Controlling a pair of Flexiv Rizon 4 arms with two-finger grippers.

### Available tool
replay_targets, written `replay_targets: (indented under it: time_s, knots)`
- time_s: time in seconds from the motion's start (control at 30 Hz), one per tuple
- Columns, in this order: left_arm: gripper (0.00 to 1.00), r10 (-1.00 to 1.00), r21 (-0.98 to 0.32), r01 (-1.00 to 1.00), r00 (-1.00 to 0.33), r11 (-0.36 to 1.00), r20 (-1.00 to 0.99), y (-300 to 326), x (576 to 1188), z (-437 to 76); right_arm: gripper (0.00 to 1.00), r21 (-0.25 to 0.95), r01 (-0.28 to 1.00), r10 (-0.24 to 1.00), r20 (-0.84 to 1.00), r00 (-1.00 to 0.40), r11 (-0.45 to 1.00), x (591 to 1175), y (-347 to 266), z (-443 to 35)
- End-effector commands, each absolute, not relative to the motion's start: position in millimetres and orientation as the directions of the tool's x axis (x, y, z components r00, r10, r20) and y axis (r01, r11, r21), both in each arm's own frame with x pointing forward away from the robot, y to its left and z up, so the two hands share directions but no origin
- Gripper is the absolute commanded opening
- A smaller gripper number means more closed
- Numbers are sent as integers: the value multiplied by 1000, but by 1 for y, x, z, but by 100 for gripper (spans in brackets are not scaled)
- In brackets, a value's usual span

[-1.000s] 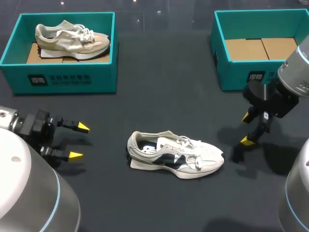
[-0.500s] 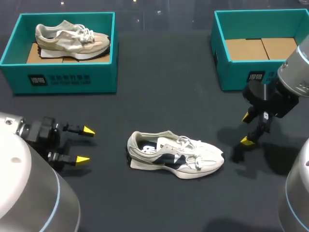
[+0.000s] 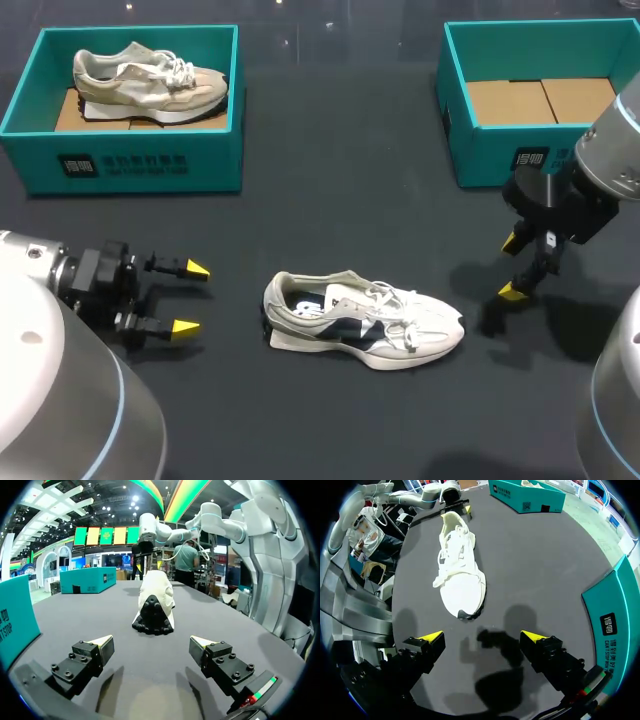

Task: Take the shoe out of the shoebox, open the shoe tongue, remove and reinsert the insole, then place the shoe into the shoebox

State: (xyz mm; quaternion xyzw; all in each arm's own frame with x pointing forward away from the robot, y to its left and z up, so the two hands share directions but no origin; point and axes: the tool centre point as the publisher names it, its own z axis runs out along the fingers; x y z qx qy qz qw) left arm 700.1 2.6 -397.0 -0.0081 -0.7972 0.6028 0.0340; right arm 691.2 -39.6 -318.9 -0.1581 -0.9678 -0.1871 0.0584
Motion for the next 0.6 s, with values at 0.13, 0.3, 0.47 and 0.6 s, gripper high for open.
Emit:
replay_targets:
  time_s: [0.13,0.3,0.47,0.6]
  knots:
    - [100,39,-964,-42,-998,262,54,-6,701,-403,100,343,328,285,170,-943,881,691,-39,-319]
    - [100,43,-964,-54,-997,259,67,-22,704,-405,100,343,328,285,170,-943,881,691,-39,-319]
    - [100,57,-966,-54,-996,253,70,-38,703,-406,100,343,328,285,170,-943,881,691,-39,-319]
    - [100,56,-964,-56,-996,262,73,-49,699,-405,100,343,328,285,170,-943,881,691,-39,-319]
